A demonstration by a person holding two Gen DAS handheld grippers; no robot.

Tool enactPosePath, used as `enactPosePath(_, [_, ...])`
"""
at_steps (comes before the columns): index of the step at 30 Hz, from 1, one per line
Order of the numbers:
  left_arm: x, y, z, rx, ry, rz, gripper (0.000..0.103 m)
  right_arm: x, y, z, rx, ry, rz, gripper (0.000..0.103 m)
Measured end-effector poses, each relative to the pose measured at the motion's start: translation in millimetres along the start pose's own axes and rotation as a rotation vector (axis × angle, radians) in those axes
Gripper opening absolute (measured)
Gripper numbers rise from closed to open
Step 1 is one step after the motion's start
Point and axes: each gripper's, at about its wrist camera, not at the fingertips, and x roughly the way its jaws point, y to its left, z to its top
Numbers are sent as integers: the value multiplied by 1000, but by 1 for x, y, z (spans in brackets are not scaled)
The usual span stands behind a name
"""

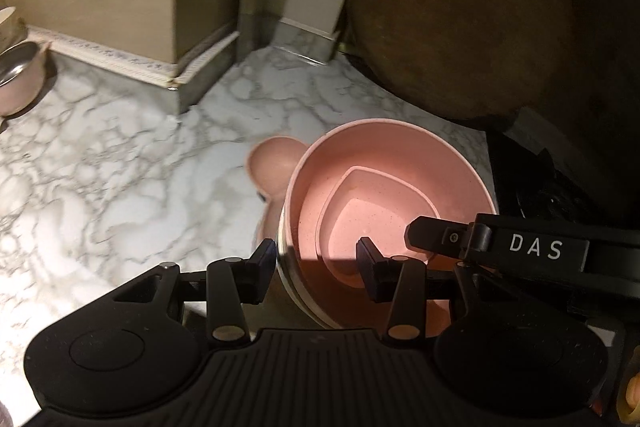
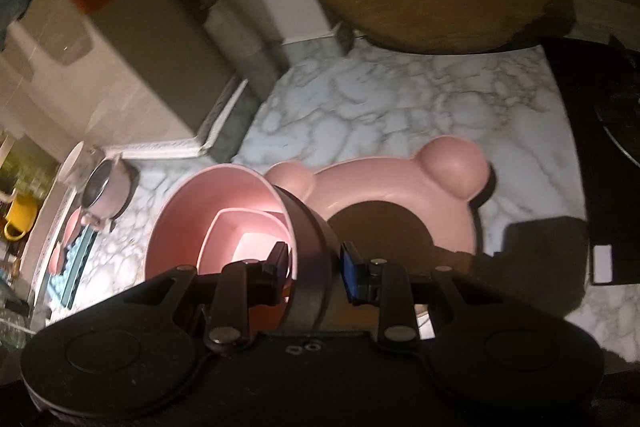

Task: Organize plates and bowls
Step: 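Carry the nested bowls with both grippers over to the pink bear plate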

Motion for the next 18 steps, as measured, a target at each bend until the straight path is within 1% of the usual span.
enactPosePath(6, [21,-17,2,23,16,9,43,8,-29,9,33,10,-13,27])
enactPosePath(10, [36,-21,2,26,34,10,43,18,-43,13,49,23,-20,27])
enactPosePath(18, [59,-21,2,35,61,32,43,42,-56,14,69,61,-30,27])
